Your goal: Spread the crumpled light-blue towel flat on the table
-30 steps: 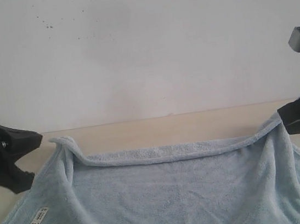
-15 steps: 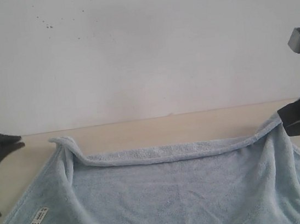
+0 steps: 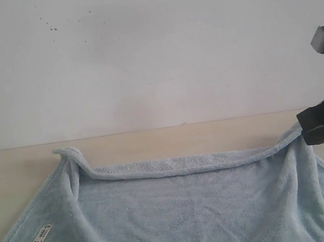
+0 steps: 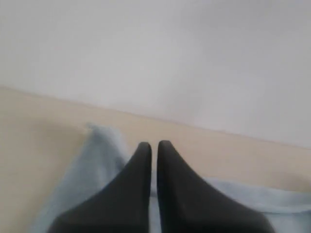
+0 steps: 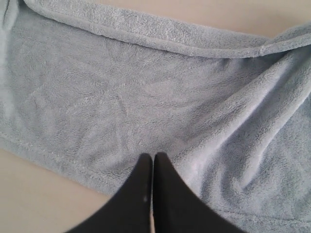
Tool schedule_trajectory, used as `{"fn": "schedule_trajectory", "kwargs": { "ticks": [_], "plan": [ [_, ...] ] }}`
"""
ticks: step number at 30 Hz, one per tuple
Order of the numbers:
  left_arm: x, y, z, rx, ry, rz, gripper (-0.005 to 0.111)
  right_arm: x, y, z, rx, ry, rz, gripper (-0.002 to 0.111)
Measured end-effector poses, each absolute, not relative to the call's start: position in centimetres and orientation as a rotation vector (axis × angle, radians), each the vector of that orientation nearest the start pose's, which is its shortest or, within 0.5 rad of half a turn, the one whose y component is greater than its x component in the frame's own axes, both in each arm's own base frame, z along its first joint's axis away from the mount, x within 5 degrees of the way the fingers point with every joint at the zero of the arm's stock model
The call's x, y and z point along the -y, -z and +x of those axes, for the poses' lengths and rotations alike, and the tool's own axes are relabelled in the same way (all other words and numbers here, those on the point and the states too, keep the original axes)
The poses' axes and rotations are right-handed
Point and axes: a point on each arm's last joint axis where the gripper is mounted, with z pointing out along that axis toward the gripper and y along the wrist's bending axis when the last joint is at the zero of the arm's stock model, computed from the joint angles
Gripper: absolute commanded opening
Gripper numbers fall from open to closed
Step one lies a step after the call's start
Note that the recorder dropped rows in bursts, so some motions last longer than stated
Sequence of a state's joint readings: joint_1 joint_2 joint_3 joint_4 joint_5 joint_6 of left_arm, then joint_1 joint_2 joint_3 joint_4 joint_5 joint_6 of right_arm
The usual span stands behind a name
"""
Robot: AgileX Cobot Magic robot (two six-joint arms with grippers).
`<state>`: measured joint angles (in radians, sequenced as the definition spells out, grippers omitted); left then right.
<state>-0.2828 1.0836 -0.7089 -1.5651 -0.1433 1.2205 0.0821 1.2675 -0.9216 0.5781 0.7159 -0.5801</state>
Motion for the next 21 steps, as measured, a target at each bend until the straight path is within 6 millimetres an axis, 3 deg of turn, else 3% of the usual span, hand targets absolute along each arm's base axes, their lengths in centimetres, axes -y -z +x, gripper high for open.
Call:
{"fn": "schedule_trajectory", "kwargs": {
  "ticks": [3,6,8,11,15,18,19,21],
  "plan": [
    [8.2,-35.7,23.0,-1.779,0.561,0.164,0.004,-5.3,-29.7,24.9,-2.382,-0.429,-0.412,0.000],
    [11.9,-39.4,20.9,-1.596,0.767,0.819,0.004,-5.3,-29.9,24.8,-2.374,-0.428,-0.416,0.000],
    [13.1,-40.1,19.3,-1.460,0.842,1.196,0.004,-5.3,-29.9,24.8,-2.374,-0.428,-0.416,0.000],
    [13.0,-38.8,18.7,-1.549,0.800,1.436,0.004,-5.3,-29.9,24.8,-2.372,-0.428,-0.416,0.000],
    [11.3,-35.2,19.7,-1.937,0.612,1.474,0.004,-5.3,-30.0,24.7,-2.368,-0.429,-0.415,0.000],
    [9.1,-33.1,21.6,-2.228,0.266,1.225,0.004,-5.4,-30.1,24.7,-2.362,-0.445,-0.405,0.000],
    [8.2,-32.5,22.3,-2.310,0.150,1.057,0.004,-5.5,-30.2,24.7,-2.360,-0.454,-0.399,0.000],
    [6.6,-32.2,23.4,-2.330,-0.069,0.855,0.004,-5.5,-30.3,24.7,-2.354,-0.463,-0.398,0.000]
  ]
}}
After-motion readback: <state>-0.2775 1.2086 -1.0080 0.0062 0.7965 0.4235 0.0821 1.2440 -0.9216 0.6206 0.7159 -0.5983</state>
